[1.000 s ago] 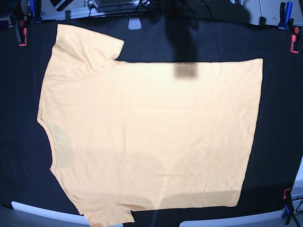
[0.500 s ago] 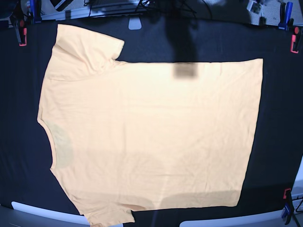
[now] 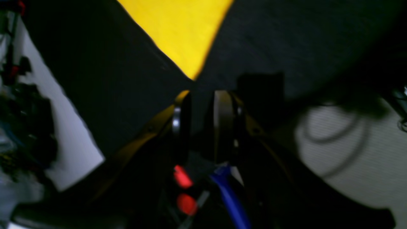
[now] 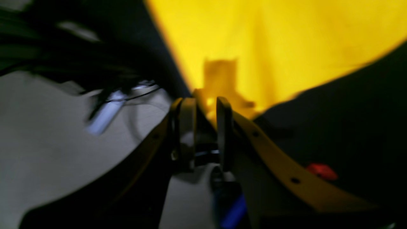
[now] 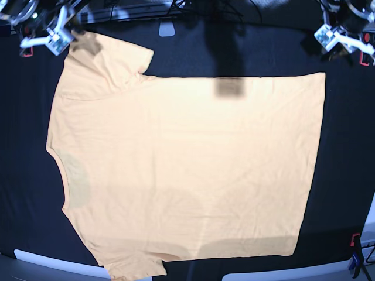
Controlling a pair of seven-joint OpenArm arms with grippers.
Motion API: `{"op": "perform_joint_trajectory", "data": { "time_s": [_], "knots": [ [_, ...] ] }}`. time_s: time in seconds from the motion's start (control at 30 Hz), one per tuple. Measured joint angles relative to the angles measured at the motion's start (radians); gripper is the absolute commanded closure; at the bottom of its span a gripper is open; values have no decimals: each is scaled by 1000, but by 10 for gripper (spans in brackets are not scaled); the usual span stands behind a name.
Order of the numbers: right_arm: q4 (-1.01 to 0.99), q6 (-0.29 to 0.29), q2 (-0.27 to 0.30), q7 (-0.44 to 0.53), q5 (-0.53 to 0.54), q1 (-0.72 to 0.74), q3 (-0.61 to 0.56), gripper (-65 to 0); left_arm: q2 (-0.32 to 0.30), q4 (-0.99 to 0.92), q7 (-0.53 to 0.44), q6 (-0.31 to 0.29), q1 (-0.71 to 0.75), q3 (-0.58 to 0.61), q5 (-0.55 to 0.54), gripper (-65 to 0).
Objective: Layout the t-shirt on the table in an organized manner, then fold the t-shirt properly
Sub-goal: 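Lower both grippers onto the shirt's shoulder corners and pinch them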
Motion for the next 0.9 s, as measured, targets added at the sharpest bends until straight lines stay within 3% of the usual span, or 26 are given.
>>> {"op": "perform_joint_trajectory", "data": {
  "time_s": [0.07, 0.2, 0.27, 0.4, 0.67, 0.9],
  "knots": [
    [0, 0, 14, 0, -47, 0, 29, -125, -31, 0, -3, -10, -27, 1, 0, -149],
    [0, 1, 14, -7, -164, -1, 46, -233, -61, 0, -8, -67, -95, 1, 0, -221],
    [0, 4, 16, -14, -184, -1, 46, -265, -61, 0, -10, -82, -121, 2, -10, -224],
    [0, 4, 15, -14, -202, -1, 46, -266, -61, -37, -11, -100, -180, 66, -53, -224],
    [0, 3, 15, -18, -202, -1, 46, -266, -61, -262, 3, -98, -348, 287, 72, -224],
    [0, 3, 13, -22, -202, -1, 46, -265, -70, -379, -32, -77, -442, 337, 67, -224]
  ]
}}
